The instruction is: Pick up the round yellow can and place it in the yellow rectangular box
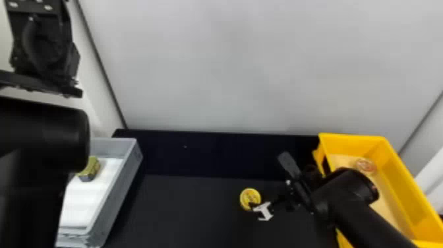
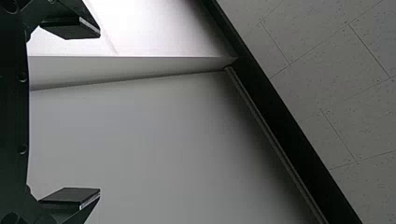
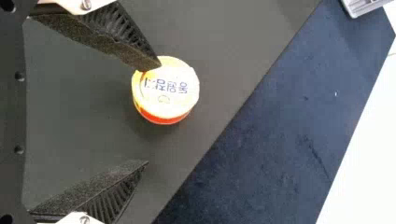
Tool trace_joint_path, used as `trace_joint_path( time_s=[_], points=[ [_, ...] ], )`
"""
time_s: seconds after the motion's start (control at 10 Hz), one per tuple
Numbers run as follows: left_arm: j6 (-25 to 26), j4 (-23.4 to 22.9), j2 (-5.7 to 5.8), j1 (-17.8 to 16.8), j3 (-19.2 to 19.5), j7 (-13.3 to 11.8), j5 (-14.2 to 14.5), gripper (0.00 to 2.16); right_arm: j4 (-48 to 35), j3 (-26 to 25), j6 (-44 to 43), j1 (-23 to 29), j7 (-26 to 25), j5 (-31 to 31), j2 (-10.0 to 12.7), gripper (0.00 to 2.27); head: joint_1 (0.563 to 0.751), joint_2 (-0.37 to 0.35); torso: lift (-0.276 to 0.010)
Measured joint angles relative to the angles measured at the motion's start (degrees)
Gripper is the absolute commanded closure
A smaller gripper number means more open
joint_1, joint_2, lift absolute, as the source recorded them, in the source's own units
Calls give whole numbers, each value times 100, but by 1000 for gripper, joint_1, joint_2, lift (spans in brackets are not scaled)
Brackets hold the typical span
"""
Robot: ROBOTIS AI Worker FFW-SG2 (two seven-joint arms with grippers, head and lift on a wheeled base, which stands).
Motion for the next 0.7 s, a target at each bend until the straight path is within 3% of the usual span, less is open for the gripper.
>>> trace_joint_path(
  time_s=[0.7],
  points=[
    [78, -107, 11, 68, 82, -8, 0, 90, -1567, -43, 408, 247, 240, -62, -112, -2, 663, 54, -10]
  ],
)
